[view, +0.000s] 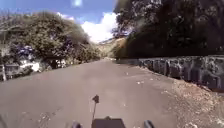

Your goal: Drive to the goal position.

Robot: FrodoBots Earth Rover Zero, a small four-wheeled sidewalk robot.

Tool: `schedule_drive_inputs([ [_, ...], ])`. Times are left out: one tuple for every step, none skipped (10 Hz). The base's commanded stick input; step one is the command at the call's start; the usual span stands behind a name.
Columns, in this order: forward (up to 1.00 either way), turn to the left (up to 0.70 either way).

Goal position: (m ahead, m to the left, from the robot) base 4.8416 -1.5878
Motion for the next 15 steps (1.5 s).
schedule_drive_inputs([
  [0.7,-0.35],
  [0.7,-0.22],
  [0.7,-0.08],
  [0.7,0.0],
  [0.7,0.0],
  [0.7,0.0],
  [0.7,0.0],
  [0.7,0.0],
  [0.7,0.0],
  [0.7,0.0],
  [0.7,0.0],
  [0.7,0.0],
  [0.7,0.0],
  [0.7,0.0],
  [0.7,0.0],
])
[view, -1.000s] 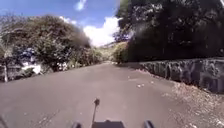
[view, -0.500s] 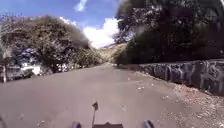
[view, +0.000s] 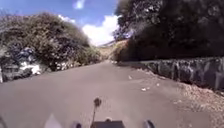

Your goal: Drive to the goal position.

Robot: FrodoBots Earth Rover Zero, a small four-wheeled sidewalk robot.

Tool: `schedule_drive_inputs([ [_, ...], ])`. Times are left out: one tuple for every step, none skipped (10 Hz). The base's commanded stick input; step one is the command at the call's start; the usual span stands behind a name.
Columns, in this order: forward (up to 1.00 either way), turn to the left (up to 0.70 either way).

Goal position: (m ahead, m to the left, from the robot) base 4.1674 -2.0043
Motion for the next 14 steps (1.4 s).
schedule_drive_inputs([
  [0.7,0.0],
  [0.7,0.0],
  [0.7,0.0],
  [0.7,0.0],
  [0.7,0.0],
  [0.7,0.0],
  [0.7,0.0],
  [0.7,0.0],
  [0.7,0.0],
  [0.7,0.0],
  [0.7,0.0],
  [0.7,0.0],
  [0.7,0.0],
  [0.7,0.0],
])
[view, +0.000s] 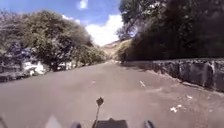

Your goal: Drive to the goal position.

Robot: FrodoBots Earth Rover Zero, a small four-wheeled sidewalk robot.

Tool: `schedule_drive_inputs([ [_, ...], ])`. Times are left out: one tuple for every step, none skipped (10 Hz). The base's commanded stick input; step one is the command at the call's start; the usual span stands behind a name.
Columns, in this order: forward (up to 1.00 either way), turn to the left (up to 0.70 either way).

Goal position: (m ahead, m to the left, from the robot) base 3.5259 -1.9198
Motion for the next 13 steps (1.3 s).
schedule_drive_inputs([
  [0.7,-0.14],
  [0.7,-0.23],
  [0.7,-0.31],
  [0.7,-0.33],
  [0.7,-0.34],
  [0.7,-0.27],
  [0.7,-0.17],
  [0.7,-0.08],
  [0.7,-0.04],
  [0.7,-0.02],
  [0.7,0.0],
  [0.7,0.0],
  [0.7,0.0],
])
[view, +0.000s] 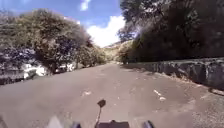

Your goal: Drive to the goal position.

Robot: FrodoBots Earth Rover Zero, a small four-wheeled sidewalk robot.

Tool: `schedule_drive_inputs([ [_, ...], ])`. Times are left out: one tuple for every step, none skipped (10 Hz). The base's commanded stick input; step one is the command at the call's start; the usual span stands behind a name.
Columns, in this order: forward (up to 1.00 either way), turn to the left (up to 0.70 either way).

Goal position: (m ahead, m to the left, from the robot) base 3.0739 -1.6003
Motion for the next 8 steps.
schedule_drive_inputs([
  [0.7,0.0],
  [0.7,0.0],
  [0.7,0.0],
  [0.7,-0.04],
  [0.7,-0.09],
  [0.7,-0.16],
  [0.7,-0.25],
  [0.7,-0.33],
])
